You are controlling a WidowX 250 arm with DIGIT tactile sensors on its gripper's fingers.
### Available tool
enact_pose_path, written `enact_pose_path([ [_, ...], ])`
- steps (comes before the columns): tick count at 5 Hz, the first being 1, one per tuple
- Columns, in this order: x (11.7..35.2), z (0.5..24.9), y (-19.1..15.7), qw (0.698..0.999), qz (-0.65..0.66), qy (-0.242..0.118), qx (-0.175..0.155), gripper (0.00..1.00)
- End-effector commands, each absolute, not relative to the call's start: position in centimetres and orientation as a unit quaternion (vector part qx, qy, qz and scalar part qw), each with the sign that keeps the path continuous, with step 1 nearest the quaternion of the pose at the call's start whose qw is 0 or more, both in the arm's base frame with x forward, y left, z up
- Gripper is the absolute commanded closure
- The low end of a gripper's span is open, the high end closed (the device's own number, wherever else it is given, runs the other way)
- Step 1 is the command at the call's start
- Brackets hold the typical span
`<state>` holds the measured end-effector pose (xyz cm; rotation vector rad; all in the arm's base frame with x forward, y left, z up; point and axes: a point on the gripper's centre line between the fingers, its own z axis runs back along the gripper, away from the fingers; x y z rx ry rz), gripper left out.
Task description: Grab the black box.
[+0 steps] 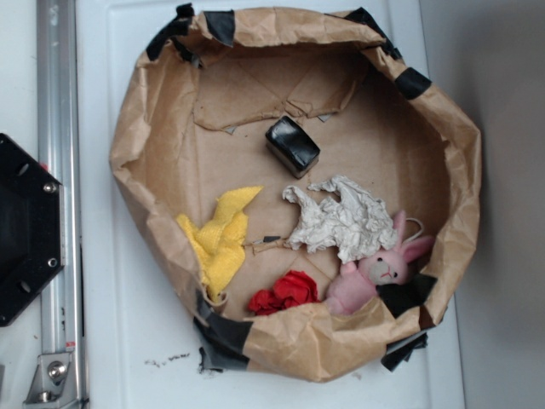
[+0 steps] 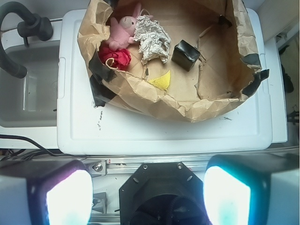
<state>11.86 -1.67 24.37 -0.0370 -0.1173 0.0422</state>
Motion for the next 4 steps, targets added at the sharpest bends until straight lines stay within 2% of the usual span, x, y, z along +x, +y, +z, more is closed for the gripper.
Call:
enact_pose_path([
  [1,11.9,24.4,-1.7,0.998,0.021,-0.059,-0.019,0.0],
  [2,16.9,21.0,1.8,0.995,0.049,-0.044,0.073,0.0],
  [4,26.9,17.5,4.3,0.986,-0.101,-0.064,0.119,0.0],
])
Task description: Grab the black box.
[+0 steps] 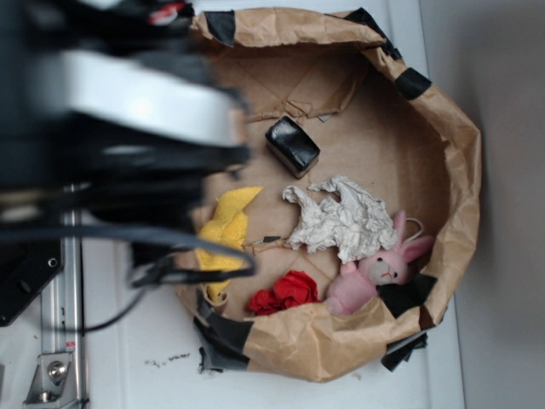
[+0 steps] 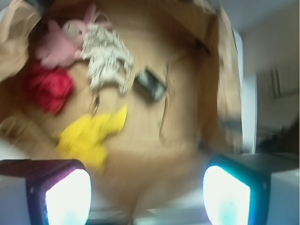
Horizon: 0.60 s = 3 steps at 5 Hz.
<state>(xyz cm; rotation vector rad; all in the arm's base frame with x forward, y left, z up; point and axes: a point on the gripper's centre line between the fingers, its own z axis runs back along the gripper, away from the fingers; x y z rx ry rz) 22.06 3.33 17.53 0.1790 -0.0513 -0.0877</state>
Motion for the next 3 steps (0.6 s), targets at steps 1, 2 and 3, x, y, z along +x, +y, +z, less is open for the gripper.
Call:
enact_pose_path([
  [1,28.7,13.6,4.8,0.966,-0.224,-0.066,0.112,0.0],
  [2,28.6,9.8,5.3,0.955,-0.283,-0.044,0.082,0.0],
  [3,27.2,7.4,6.0,0.953,-0.299,-0.041,0.025,0.0],
])
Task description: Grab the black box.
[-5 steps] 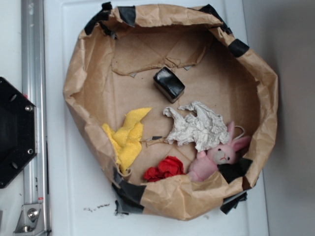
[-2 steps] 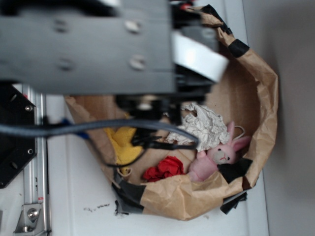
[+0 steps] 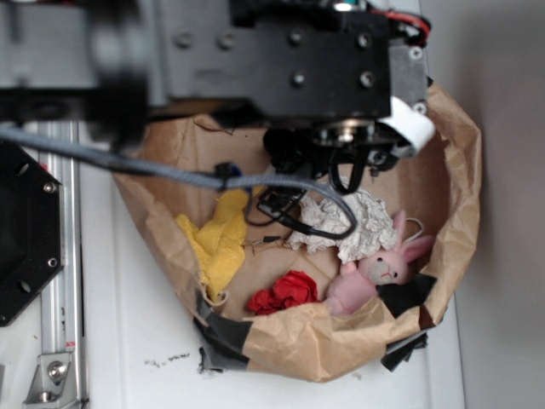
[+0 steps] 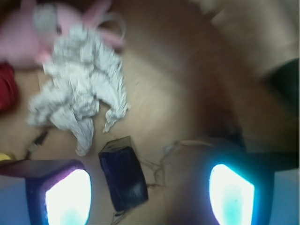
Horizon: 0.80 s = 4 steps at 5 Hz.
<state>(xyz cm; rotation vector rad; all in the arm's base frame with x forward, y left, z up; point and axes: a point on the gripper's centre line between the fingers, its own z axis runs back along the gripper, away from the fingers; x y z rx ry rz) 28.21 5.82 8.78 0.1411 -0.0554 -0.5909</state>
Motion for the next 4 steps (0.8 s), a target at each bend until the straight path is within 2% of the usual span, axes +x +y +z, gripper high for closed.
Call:
enact_pose_path([
  [1,27.1,6.0,4.9,0.939,-0.341,-0.038,-0.031,0.0],
  [2,27.1,5.0,4.0,0.937,-0.349,-0.025,-0.024,0.0],
  [3,28.2,2.1,3.4,0.943,-0.331,-0.009,0.018,1.0],
  [4,28.5,3.7,3.4,0.951,-0.305,-0.022,0.036,1.0],
])
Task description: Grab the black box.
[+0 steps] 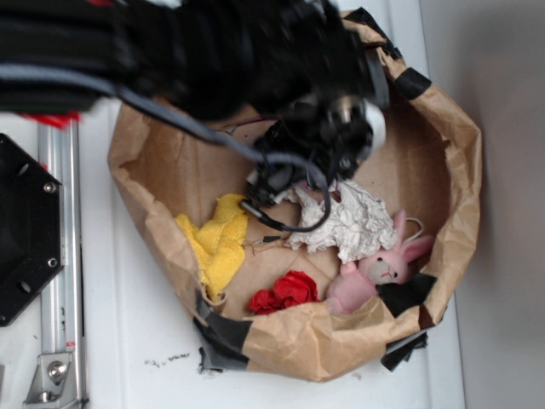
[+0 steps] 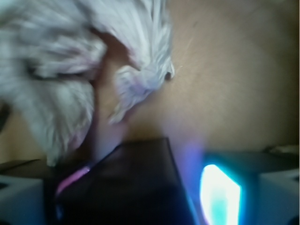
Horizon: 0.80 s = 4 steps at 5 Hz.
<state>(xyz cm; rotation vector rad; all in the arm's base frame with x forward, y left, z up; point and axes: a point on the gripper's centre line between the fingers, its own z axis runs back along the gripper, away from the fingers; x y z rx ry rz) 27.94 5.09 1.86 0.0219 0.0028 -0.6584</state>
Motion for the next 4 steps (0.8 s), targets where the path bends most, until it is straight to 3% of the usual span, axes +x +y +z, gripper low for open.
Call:
enact_pose_path([
  [1,27.6,8.8,3.3,0.962,-0.258,-0.068,0.058,1.0],
  [2,25.9,13.8,3.1,0.974,-0.203,-0.091,0.039,1.0],
  [3,25.6,19.0,2.8,0.989,-0.128,-0.074,0.009,1.0],
  [4,26.2,19.5,2.6,0.994,-0.088,-0.057,0.017,1.0],
])
